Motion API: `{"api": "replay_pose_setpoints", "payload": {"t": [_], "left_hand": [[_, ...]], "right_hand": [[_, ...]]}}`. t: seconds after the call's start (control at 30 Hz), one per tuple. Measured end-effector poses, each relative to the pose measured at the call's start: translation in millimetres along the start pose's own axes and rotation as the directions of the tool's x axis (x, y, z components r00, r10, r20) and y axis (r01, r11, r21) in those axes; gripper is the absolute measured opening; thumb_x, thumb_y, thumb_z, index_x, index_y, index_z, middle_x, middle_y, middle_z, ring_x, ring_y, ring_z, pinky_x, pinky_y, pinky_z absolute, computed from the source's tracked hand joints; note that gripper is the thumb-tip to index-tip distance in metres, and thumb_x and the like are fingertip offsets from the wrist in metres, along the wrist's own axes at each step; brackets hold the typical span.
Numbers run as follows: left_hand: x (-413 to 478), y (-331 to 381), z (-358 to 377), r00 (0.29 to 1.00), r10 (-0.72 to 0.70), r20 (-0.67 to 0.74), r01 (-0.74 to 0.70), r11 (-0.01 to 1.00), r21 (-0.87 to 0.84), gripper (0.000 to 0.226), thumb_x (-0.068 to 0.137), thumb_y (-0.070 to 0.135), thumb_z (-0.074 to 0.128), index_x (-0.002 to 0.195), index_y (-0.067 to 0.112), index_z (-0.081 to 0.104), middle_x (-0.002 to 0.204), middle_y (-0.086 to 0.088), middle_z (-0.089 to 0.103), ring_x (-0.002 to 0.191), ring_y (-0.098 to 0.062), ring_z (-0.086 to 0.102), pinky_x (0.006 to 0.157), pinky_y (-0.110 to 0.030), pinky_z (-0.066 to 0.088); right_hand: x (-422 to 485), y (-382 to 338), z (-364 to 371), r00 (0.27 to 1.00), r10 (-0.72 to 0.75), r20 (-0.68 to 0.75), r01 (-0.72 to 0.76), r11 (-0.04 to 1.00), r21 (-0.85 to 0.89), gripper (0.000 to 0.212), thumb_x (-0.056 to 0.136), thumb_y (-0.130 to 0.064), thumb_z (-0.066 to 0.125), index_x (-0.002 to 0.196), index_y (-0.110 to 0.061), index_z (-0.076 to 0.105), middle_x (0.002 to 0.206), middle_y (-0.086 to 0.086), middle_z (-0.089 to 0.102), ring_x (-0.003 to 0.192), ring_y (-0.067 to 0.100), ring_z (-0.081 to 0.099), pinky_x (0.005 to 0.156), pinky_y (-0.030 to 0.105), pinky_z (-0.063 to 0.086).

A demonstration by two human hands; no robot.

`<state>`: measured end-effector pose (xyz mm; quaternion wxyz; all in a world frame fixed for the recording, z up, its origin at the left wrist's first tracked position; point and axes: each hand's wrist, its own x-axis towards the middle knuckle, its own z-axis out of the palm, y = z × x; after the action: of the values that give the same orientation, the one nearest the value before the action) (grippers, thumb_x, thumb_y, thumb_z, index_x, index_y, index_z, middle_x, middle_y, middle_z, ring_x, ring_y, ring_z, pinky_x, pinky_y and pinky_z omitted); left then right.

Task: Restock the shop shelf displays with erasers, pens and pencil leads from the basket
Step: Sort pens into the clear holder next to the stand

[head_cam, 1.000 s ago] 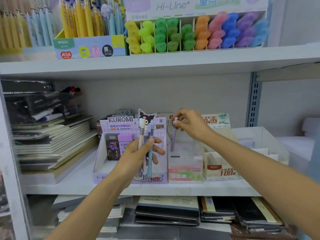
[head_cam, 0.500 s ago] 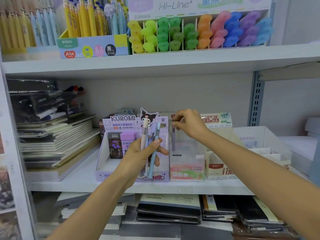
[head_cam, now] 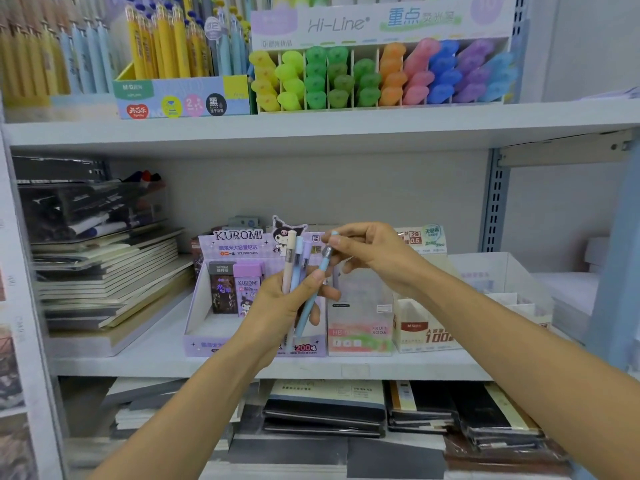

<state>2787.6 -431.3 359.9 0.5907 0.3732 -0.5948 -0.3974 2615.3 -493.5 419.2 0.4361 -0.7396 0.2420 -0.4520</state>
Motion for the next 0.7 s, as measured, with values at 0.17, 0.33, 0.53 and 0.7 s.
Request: {"api": "replay_pose_setpoints", "payload": {"t": [0.17, 0.33, 0.53, 0.7], "left_hand": [[0, 0, -1, 1.0, -0.015, -0.011, 0.015, 1.0, -0.004, 0.041, 0.081, 0.039, 0.063, 0.109, 0.01, 0.069, 0.085, -0.01, 0.074, 0.045, -0.012, 0.046, 0.047, -0.02, 0.042], [3, 1, 4, 0.999, -0.025, -0.044, 0.025, 1.0, 0.004, 0.031, 0.091, 0.034, 0.057, 0.108, 0.012, 0.068, 0.078, -0.008, 0.072, 0.041, -0.01, 0.038, 0.044, -0.018, 0.037], [9, -2, -2, 0.992, -0.077, -0.099, 0.076, 0.997, -0.016, 0.028, 0.1, 0.03, 0.048, 0.099, 0.008, 0.067, 0.054, 0.005, 0.035, 0.044, -0.009, 0.029, 0.044, -0.018, 0.028], [13, -1, -2, 0.983, -0.158, -0.094, 0.151, 0.985, -0.08, 0.018, 0.103, 0.017, 0.044, 0.101, 0.009, 0.059, 0.057, 0.005, 0.031, 0.043, -0.009, 0.029, 0.042, -0.019, 0.029]], "right_hand": [[-2, -4, -13, 0.997, 0.001, -0.078, 0.007, 0.995, 0.102, 0.019, 0.093, -0.009, 0.06, 0.11, -0.005, 0.067, 0.097, 0.012, 0.073, 0.08, 0.016, 0.07, 0.067, 0.02, 0.057], [0, -8, -25, 0.988, -0.027, -0.149, 0.04, 0.995, 0.087, 0.018, 0.094, -0.006, 0.058, 0.11, -0.001, 0.065, 0.089, 0.011, 0.072, 0.075, 0.016, 0.07, 0.067, 0.02, 0.057], [16, -11, -55, 0.912, -0.169, -0.374, 0.092, 0.972, -0.217, 0.018, 0.097, -0.001, 0.052, 0.112, 0.004, 0.061, 0.093, 0.017, 0.069, 0.074, 0.015, 0.068, 0.068, 0.02, 0.058], [30, 8, -44, 0.937, -0.191, -0.293, 0.03, 0.879, -0.476, 0.015, 0.095, 0.002, 0.052, 0.106, 0.002, 0.064, 0.092, 0.021, 0.068, 0.081, 0.02, 0.068, 0.074, 0.024, 0.059]]}}
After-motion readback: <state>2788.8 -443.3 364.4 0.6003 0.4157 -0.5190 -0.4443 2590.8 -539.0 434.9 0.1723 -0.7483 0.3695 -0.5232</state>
